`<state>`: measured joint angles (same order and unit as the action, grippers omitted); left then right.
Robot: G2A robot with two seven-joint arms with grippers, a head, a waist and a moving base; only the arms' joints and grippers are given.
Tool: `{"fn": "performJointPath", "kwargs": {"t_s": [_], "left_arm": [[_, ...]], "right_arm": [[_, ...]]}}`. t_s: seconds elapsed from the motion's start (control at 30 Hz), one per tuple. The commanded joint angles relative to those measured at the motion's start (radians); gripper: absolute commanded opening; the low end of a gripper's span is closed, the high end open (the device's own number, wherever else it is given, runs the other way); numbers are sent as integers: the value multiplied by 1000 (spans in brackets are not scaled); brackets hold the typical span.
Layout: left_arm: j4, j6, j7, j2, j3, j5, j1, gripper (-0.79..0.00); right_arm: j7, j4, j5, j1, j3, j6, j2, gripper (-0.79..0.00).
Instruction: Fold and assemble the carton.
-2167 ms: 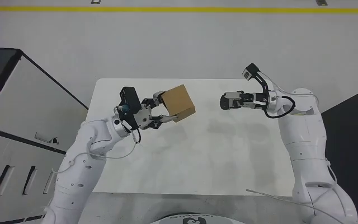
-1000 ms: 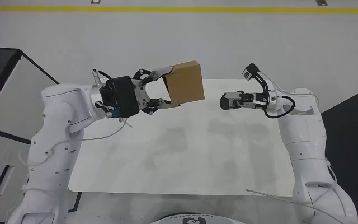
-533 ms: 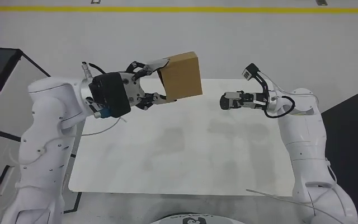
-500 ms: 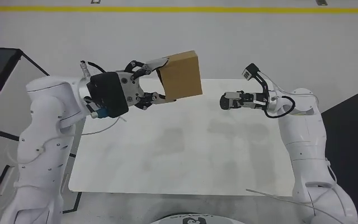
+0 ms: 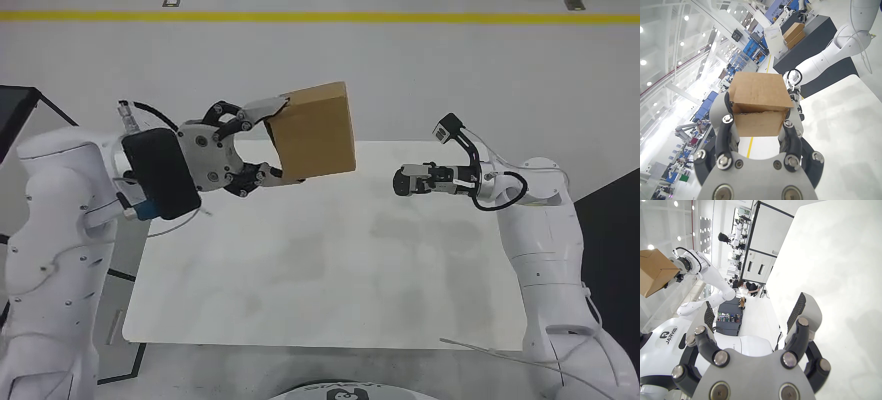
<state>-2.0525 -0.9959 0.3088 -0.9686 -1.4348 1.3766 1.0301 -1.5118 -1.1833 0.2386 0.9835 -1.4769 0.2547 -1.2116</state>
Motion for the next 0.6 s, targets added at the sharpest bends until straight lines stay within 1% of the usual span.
{"fn": "performJointPath", "kwargs": {"t_s": [0.0, 0.13, 0.33, 0.4, 0.57], "left_arm": [[3, -16, 3, 0, 7, -54, 4, -785], [-7, -16, -16, 9, 46, -180, -6, -785], [-21, -16, -101, 32, 81, -307, -34, -785], [-19, -16, -113, 38, 88, -357, -44, -785], [-18, -16, -162, 51, 98, -403, -72, -785]], "right_arm": [[0, 0, 0, 0, 0, 0, 0, 0], [0, 0, 0, 0, 0, 0, 0, 0], [0, 0, 0, 0, 0, 0, 0, 0], [0, 0, 0, 0, 0, 0, 0, 0], [0, 0, 0, 0, 0, 0, 0, 0]]}}
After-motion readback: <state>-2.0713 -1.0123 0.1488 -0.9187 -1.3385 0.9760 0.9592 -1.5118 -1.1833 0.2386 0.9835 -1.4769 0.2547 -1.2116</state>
